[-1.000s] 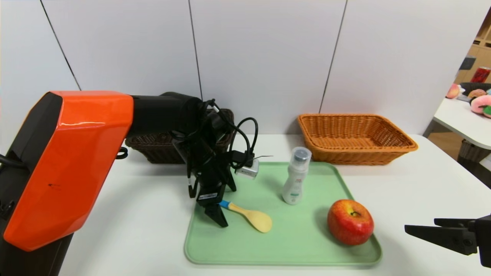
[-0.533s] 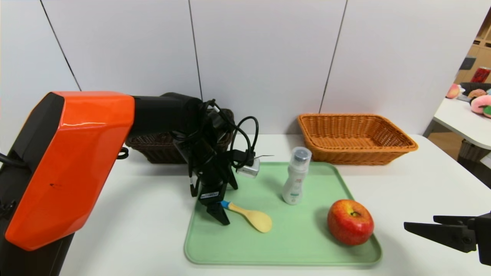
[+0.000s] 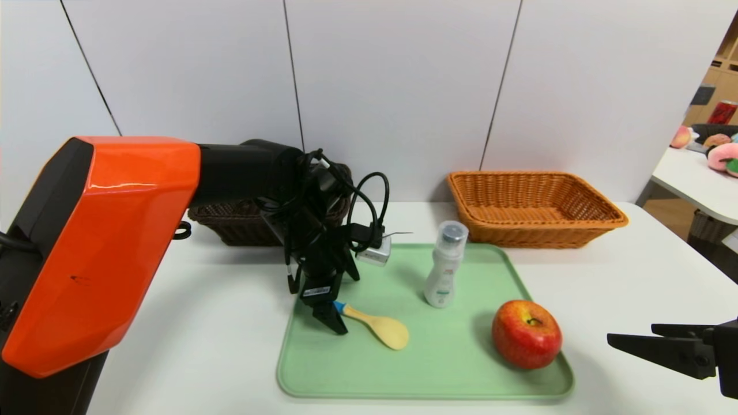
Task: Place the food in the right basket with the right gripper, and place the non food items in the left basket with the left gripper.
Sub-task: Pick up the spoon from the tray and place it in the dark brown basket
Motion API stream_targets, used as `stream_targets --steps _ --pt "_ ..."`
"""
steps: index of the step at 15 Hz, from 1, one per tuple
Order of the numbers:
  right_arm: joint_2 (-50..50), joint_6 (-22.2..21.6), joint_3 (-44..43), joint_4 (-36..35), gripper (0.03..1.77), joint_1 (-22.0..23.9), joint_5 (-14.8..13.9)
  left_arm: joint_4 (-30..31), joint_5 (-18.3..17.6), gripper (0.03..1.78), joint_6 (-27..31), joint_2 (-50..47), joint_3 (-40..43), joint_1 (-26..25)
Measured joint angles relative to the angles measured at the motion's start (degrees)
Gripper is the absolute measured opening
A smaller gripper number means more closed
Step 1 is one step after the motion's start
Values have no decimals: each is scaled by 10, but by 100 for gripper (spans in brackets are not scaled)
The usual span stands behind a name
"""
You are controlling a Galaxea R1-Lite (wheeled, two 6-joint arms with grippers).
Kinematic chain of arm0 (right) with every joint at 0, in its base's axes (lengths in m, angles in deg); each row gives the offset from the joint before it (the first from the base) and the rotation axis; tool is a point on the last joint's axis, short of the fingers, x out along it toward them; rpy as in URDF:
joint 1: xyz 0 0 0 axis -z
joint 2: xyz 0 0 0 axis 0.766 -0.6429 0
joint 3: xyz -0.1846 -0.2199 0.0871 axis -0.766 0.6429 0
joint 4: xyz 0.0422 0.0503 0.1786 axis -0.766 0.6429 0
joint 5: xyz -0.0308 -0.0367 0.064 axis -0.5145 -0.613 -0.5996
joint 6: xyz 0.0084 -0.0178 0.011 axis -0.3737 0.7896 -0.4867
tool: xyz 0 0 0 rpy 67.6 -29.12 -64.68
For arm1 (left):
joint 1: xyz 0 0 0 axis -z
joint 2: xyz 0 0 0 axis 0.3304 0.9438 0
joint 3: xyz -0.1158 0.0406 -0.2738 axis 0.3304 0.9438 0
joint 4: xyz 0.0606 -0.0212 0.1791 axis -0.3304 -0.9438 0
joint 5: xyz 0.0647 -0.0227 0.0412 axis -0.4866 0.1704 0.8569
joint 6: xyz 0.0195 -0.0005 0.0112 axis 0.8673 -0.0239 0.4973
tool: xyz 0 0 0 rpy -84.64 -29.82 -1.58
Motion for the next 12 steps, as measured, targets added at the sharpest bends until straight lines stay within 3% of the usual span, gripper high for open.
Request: stream_targets --steps 8,12 --pt "0 0 -1 0 170 0 0 1 2 169 -3 -1 7 0" --pt "1 0 -1 0 170 0 0 0 1 108 1 -1 7 0"
